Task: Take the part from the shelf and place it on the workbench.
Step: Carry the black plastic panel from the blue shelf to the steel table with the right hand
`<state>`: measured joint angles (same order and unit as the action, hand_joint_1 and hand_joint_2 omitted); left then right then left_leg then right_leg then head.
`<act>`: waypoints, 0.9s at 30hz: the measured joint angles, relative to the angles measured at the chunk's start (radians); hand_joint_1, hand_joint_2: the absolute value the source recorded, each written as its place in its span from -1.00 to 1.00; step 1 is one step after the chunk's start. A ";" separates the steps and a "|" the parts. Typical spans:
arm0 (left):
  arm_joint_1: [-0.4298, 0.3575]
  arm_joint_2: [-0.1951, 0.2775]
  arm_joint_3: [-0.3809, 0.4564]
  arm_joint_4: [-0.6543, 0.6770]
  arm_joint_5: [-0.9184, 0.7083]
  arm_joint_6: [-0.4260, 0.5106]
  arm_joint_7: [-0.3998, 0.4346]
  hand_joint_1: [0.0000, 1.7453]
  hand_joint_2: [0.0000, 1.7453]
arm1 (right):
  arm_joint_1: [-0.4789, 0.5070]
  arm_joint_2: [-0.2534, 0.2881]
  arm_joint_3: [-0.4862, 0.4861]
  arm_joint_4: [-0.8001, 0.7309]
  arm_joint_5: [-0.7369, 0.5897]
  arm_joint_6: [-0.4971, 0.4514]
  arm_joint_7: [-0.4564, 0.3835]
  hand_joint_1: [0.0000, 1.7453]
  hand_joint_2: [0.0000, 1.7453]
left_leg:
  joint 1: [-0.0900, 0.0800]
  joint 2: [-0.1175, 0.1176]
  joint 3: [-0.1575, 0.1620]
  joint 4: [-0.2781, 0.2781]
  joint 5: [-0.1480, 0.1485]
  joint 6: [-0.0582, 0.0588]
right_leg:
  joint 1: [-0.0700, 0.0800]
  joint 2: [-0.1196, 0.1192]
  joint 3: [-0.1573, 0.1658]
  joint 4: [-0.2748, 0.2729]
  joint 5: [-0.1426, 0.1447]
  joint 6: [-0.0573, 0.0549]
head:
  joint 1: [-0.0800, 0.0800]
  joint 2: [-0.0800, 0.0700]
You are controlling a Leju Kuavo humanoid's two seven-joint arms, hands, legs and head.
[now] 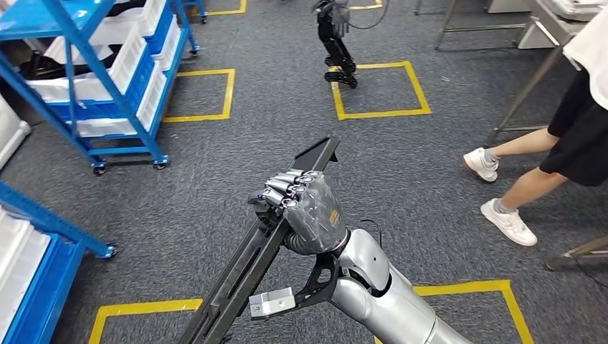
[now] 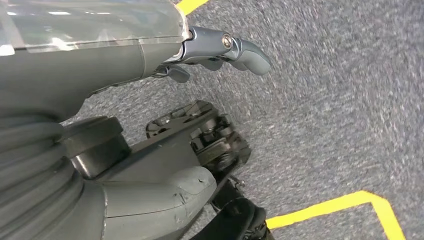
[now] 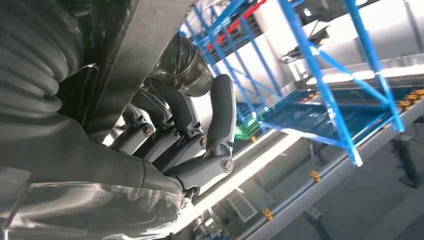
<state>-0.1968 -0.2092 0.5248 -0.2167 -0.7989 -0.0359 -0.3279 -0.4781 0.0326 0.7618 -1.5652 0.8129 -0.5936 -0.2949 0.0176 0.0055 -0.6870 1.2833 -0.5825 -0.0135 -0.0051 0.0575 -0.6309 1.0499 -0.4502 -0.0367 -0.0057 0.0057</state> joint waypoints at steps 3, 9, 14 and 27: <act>-0.002 0.001 0.004 0.000 0.017 -0.001 0.000 -1.00 1.00 | 0.000 0.000 0.000 -0.001 0.000 0.000 0.000 1.00 1.00 | -0.004 -0.051 0.076 -0.183 0.098 0.023 | 0.000 0.039 0.000 0.002 0.001 0.002 | 0.000 0.000; -0.006 -0.002 0.012 0.000 0.026 -0.006 0.000 -1.00 1.00 | 0.000 -0.001 0.000 -0.007 0.001 -0.002 0.000 1.00 1.00 | -0.004 -0.043 0.122 -0.286 0.127 0.041 | -0.004 0.046 -0.018 0.006 0.001 0.036 | 0.001 0.000; -0.001 -0.004 0.017 0.000 0.027 -0.039 -0.001 -1.00 1.00 | 0.002 -0.005 0.000 -0.008 0.001 -0.001 0.000 1.00 1.00 | -0.004 0.028 0.127 -0.298 0.130 0.051 | -0.008 -0.047 -0.129 0.240 -0.108 0.052 | 0.002 0.000; -0.003 -0.009 0.019 0.000 0.025 -0.061 -0.007 -1.00 1.00 | -0.004 -0.003 0.000 -0.011 0.001 0.003 0.000 1.00 1.00 | -0.002 0.018 0.064 -0.104 -0.005 -0.006 | -0.010 -0.057 0.001 -0.014 0.004 0.009 | 0.001 0.000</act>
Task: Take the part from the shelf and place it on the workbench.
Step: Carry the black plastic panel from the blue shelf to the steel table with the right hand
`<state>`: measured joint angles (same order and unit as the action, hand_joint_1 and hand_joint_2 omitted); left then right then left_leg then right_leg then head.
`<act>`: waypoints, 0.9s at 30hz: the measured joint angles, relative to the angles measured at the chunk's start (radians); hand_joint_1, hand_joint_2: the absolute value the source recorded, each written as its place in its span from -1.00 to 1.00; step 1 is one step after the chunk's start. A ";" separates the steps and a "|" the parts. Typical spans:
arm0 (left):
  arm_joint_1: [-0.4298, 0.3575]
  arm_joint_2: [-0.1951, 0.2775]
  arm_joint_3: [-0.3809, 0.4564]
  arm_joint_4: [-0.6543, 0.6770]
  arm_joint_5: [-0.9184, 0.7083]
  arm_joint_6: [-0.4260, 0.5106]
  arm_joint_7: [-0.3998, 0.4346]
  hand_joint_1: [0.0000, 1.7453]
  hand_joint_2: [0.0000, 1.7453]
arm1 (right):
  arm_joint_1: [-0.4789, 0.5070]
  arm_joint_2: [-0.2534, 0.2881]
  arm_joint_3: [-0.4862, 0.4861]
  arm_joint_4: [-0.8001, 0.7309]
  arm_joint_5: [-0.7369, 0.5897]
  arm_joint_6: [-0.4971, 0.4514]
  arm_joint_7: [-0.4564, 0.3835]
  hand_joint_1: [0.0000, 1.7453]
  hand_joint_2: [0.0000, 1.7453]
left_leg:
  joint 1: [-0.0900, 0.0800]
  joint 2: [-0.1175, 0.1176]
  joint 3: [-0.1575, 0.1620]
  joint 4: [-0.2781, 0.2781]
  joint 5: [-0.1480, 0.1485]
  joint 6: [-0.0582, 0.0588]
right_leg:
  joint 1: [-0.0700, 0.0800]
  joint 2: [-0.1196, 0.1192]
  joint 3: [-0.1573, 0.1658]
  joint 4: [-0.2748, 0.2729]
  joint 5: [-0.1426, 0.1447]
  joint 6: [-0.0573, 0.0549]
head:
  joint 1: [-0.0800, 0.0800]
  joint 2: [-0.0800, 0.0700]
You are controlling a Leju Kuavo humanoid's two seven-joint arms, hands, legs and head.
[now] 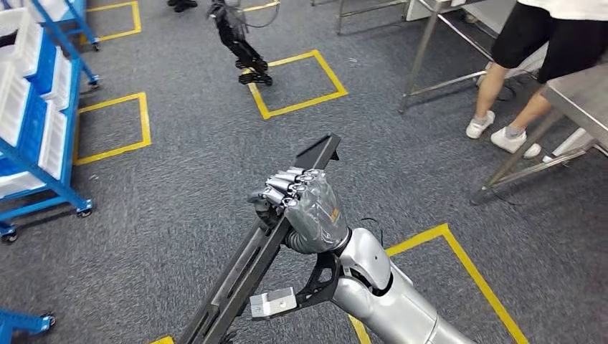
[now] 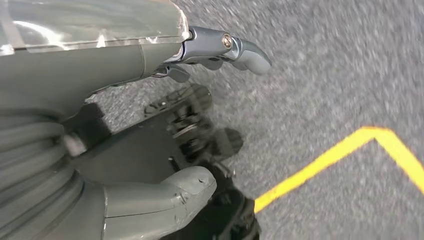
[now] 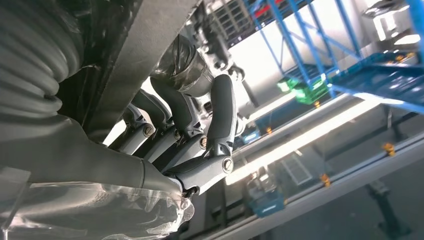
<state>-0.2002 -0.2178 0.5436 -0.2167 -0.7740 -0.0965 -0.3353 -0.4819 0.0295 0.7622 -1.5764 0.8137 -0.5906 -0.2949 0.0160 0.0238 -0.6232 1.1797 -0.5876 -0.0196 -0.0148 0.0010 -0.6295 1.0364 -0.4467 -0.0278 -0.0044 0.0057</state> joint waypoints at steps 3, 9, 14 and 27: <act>0.005 0.000 0.000 0.000 0.001 -0.002 -0.003 -1.00 1.00 | 0.002 0.000 0.000 0.000 0.000 0.000 0.000 1.00 1.00 | 0.000 -0.015 -0.059 0.112 -0.020 0.000 | 0.003 0.042 0.000 0.003 0.000 -0.002 | 0.000 0.000; 0.001 0.001 0.000 0.000 -0.007 0.016 -0.015 -1.00 1.00 | 0.002 0.000 0.000 0.000 0.000 -0.001 0.000 1.00 1.00 | 0.000 -0.092 0.049 -0.148 0.107 0.021 | -0.001 0.115 -0.008 0.009 0.005 0.017 | 0.000 0.000; -0.005 -0.004 -0.001 0.000 -0.021 0.036 -0.012 -1.00 1.00 | 0.003 -0.002 0.000 -0.003 0.000 -0.002 0.000 1.00 1.00 | 0.005 -0.039 0.057 -0.176 0.125 0.049 | 0.002 0.059 -0.046 0.072 -0.037 0.043 | 0.002 0.000; -0.012 -0.001 -0.004 0.000 -0.033 0.030 -0.009 -1.00 1.00 | -0.004 -0.005 0.000 -0.003 0.000 0.001 0.000 1.00 1.00 | -0.012 0.100 0.064 -0.158 0.097 0.020 | 0.016 -0.048 0.007 0.001 -0.009 0.018 | 0.002 0.000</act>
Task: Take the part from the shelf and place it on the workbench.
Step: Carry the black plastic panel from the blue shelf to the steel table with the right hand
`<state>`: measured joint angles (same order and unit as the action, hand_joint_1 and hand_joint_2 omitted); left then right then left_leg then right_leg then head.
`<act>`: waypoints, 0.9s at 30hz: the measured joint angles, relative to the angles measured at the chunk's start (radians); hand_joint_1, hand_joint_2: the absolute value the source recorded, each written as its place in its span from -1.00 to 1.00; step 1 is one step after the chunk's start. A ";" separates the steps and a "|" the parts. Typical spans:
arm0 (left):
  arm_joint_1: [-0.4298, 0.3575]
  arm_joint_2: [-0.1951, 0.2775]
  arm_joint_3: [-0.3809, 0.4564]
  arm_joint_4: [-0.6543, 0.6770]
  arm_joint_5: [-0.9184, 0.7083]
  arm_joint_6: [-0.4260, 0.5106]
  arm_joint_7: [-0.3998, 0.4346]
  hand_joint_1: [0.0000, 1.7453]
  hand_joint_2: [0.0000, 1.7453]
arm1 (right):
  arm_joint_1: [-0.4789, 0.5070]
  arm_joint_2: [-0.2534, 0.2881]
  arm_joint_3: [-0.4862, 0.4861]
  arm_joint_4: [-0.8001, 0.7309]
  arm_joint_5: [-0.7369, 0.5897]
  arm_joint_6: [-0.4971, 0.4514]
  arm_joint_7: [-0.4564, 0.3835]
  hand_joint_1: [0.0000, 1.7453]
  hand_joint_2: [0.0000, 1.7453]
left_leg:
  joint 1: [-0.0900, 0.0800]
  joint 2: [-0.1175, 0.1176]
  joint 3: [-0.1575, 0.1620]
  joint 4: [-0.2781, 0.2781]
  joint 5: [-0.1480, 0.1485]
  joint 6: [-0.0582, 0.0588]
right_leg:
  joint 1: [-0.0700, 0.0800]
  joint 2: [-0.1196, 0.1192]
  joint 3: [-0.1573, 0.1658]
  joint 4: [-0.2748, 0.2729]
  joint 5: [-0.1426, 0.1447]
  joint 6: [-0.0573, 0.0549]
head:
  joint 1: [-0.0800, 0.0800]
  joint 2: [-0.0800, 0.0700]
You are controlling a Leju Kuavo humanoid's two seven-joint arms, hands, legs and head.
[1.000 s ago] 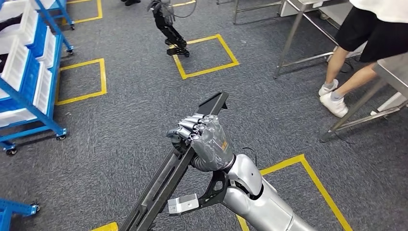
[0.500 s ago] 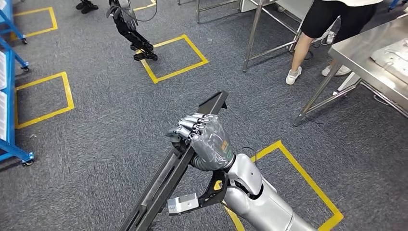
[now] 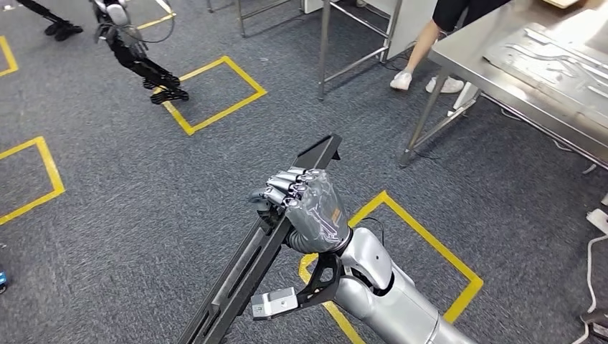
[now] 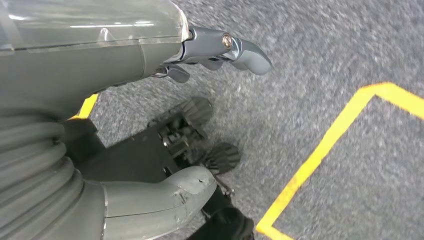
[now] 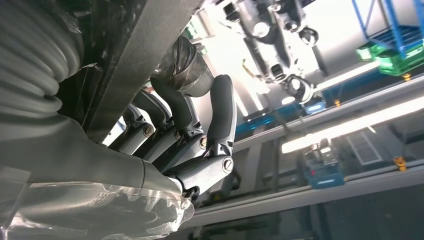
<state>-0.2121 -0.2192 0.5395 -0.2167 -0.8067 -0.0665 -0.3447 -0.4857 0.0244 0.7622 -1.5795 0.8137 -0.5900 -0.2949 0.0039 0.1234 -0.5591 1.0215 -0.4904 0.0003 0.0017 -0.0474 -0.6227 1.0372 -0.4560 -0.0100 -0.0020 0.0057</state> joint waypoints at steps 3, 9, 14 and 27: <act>-0.002 0.000 0.000 0.000 0.000 -0.006 0.000 -1.00 1.00 | -0.003 0.002 0.000 -0.001 0.000 0.002 0.000 1.00 1.00 | 0.007 -0.068 -0.041 0.101 -0.068 -0.013 | -0.007 0.035 0.002 -0.006 0.007 -0.015 | -0.001 0.000; 0.005 0.003 0.000 0.000 0.000 -0.010 0.002 -1.00 1.00 | -0.001 0.004 0.000 0.001 0.000 0.007 0.000 1.00 1.00 | 0.008 -0.133 -0.087 0.165 -0.035 -0.006 | -0.007 0.117 0.002 0.001 0.008 -0.018 | -0.001 0.000; 0.004 0.005 0.000 0.000 0.000 -0.010 0.003 -1.00 1.00 | -0.002 0.004 0.000 0.000 0.000 0.006 0.000 1.00 1.00 | 0.009 -0.200 -0.023 0.007 0.018 0.012 | -0.015 0.172 -0.015 0.003 0.018 0.009 | -0.001 0.000; 0.002 0.003 0.000 0.000 0.001 -0.010 0.003 -1.00 1.00 | 0.002 -0.001 0.000 -0.004 0.001 0.004 0.000 1.00 1.00 | 0.007 -0.041 -0.015 -0.007 0.023 0.024 | -0.003 -0.012 0.012 0.004 -0.003 0.020 | 0.002 0.000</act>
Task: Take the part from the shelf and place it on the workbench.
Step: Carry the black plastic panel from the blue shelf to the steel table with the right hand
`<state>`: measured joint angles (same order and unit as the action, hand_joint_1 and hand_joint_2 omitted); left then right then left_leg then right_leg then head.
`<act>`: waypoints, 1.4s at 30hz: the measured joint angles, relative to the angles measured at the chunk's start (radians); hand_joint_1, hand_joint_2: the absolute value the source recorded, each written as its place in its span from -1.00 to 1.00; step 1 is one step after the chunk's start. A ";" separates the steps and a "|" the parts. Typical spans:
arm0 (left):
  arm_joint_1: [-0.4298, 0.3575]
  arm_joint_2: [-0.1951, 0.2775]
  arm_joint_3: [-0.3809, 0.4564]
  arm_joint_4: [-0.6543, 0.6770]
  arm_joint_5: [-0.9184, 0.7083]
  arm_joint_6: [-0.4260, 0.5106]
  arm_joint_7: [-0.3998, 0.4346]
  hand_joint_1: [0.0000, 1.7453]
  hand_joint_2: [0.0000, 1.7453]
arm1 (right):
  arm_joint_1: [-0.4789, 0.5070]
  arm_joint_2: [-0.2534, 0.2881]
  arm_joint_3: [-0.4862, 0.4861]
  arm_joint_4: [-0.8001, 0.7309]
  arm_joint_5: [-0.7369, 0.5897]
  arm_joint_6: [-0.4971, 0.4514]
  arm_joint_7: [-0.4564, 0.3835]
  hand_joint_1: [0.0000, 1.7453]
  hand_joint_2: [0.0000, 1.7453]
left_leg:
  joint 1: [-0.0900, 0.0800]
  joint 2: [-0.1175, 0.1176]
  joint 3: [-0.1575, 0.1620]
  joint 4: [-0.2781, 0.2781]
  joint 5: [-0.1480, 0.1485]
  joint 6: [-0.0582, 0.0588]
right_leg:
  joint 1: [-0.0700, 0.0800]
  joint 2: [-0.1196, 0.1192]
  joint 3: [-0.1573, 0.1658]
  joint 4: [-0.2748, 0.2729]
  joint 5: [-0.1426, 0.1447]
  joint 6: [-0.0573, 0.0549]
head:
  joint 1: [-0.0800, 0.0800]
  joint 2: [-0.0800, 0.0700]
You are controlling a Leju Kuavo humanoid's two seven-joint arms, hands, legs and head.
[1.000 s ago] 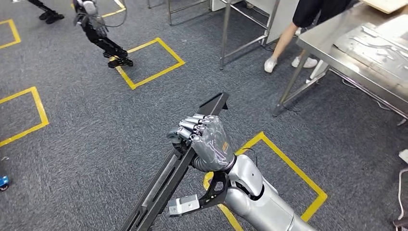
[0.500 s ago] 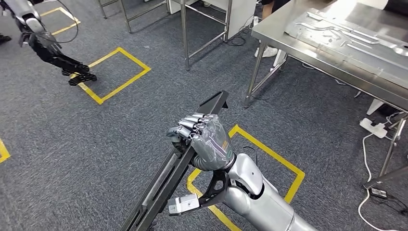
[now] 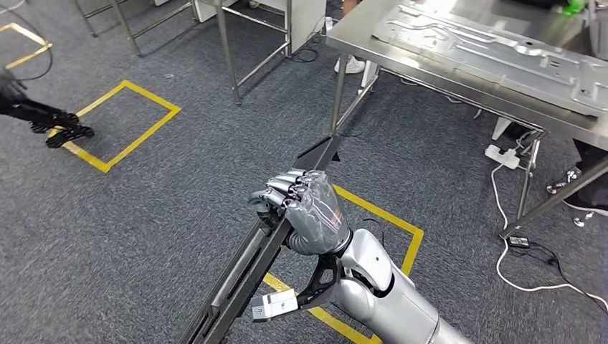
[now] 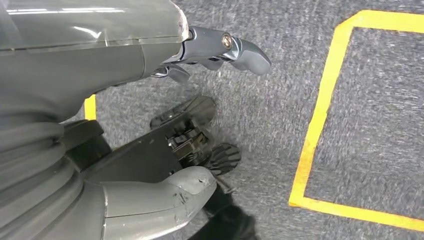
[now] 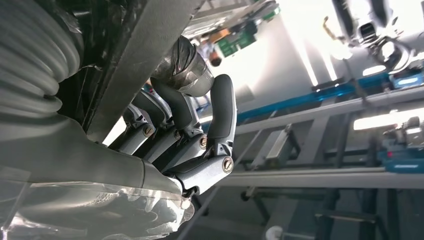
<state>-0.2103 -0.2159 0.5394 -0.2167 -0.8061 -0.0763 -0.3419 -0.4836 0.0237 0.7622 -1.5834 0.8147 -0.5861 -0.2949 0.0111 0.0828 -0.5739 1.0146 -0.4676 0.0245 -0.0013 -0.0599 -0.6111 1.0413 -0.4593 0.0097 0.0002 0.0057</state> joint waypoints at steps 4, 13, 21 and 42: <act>-0.002 0.000 0.000 0.000 0.000 0.000 0.000 -1.00 1.00 | 0.000 -0.001 0.000 -0.003 0.001 0.000 0.000 1.00 1.00 | -0.004 0.019 0.005 0.002 -0.013 -0.021 | 0.001 0.027 0.005 -0.021 0.006 -0.017 | 0.000 0.000; 0.003 0.000 0.000 0.000 0.000 0.001 -0.004 -1.00 1.00 | 0.002 0.001 0.000 -0.004 0.001 0.000 0.000 1.00 1.00 | 0.003 -0.098 -0.072 0.169 -0.052 -0.028 | -0.006 0.133 0.002 -0.013 0.011 -0.032 | 0.000 0.000; 0.001 -0.002 -0.001 0.000 -0.001 0.003 -0.006 -1.00 1.00 | 0.003 0.001 0.000 -0.004 0.001 -0.001 0.000 1.00 1.00 | 0.007 -0.122 -0.006 0.008 0.001 0.001 | -0.008 0.178 -0.025 0.004 0.012 0.006 | 0.002 0.000; 0.004 -0.002 -0.005 0.000 0.010 0.008 -0.009 -1.00 1.00 | -0.006 0.006 0.000 0.017 0.004 0.000 0.000 1.00 1.00 | 0.004 -0.073 -0.130 0.274 -0.122 -0.037 | -0.008 0.063 0.010 -0.023 0.007 -0.031 | 0.005 0.000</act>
<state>-0.2066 -0.2176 0.5341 -0.2167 -0.7963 -0.0678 -0.3511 -0.4899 0.0299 0.7625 -1.5661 0.8186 -0.5863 -0.2945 0.0152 0.0093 -0.7038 1.2881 -0.5896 -0.0124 -0.0094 0.0028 -0.6006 1.0185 -0.4522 -0.0216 0.0052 0.0057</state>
